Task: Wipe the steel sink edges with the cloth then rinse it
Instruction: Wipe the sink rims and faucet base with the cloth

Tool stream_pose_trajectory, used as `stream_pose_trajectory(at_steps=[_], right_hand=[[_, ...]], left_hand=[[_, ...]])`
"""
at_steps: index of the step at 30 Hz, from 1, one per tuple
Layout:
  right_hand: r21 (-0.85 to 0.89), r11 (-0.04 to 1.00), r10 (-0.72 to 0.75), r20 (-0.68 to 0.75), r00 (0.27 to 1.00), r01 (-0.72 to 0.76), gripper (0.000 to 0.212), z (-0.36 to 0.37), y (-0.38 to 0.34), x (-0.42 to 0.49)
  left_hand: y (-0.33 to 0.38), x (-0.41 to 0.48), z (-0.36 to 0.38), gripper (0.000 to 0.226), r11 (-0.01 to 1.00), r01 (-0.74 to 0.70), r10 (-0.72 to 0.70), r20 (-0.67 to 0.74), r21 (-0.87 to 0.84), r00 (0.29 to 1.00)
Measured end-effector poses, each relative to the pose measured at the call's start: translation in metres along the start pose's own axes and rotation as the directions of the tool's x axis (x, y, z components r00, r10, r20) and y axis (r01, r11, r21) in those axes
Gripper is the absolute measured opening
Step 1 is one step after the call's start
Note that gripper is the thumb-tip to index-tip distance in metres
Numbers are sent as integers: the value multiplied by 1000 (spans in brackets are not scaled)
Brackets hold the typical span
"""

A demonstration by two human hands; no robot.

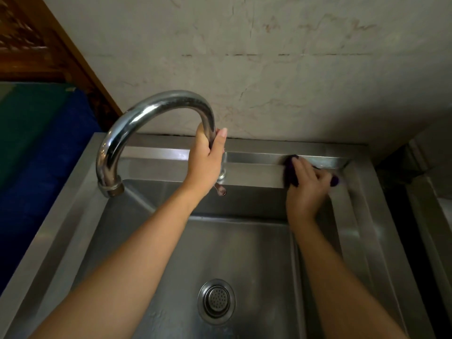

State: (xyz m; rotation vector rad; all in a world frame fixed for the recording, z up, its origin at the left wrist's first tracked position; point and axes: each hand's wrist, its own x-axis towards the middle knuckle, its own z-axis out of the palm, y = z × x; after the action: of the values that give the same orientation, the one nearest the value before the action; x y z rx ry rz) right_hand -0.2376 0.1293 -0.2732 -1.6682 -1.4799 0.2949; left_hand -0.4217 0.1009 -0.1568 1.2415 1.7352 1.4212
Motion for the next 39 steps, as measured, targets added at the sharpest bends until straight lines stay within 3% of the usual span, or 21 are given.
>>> stream_pose_trajectory(at_steps=[2,3,5,9,11,13,16,18,21,24,26,30,32,33,34,35,37,38,39], right_hand=[[350,917,180,68,981,-193,40,5,-20,-18],[390,882,229,133,964,-264,41,6,-29,-27],[342,912,156,217,964,-225,41,6,-39,-35],[147,985,-142,353,925,95,54,-1,-61,-40],[158,986,-121,446,887,55,51,-9,-75,-52],[166,986,-71,522,850,-20,48,-16,-82,-69],[0,997,-68,515,855,79,47,-22,-80,-96],[-147,972,-107,426,898,186,45,-27,-82,-112],[-88,987,-84,419,904,132,39,-34,-93,-132],[60,991,-136,558,818,123,32,-36,-102,-147],[119,966,-255,610,750,231,33,-38,-112,-152],[222,847,-490,678,548,483,42,-44,-121,-165],[225,827,-482,755,445,515,43,-47,-119,-170],[211,866,-412,815,406,454,44,-50,-118,-168],[175,932,-304,855,421,319,43,-52,-117,-164],[122,983,-175,851,495,138,41,-54,-117,-157],[58,979,98,705,703,-195,30,-52,-120,-133],[51,956,193,635,748,-290,28,-46,-124,-120],[42,938,248,615,749,-345,28,-39,-130,-108]], left_hand=[[2,-3,-1,23,1000,3,-3,11,4,1000],[3,-3,-3,18,1000,7,-8,18,6,1000],[3,-5,-8,11,1000,12,-12,41,9,999],[-13,-15,-31,22,997,-11,1,121,81,993],[-24,-30,-49,34,996,-25,16,102,80,995],[-40,-52,-66,31,998,17,-19,26,66,999],[-76,-86,-83,19,964,260,-253,-125,49,959],[-92,-105,-83,18,863,505,-505,-15,-18,863],[-98,-127,-76,31,560,821,-768,300,-114,566],[-105,-133,-75,61,224,938,-764,550,-263,336],[-108,-132,-79,73,128,946,-711,638,-297,296],[-109,-124,-93,50,151,931,-728,599,-333,332],[-114,-119,-99,30,193,904,-763,522,-381,382],[-116,-117,-101,22,226,886,-767,486,-405,418],[-119,-115,-103,17,262,868,-766,457,-422,453],[-121,-114,-105,19,291,850,-758,436,-440,485],[-121,-112,-110,25,322,821,-737,420,-471,529],[-122,-112,-113,28,325,811,-728,419,-487,543],[-123,-112,-115,32,318,802,-713,430,-506,554]])
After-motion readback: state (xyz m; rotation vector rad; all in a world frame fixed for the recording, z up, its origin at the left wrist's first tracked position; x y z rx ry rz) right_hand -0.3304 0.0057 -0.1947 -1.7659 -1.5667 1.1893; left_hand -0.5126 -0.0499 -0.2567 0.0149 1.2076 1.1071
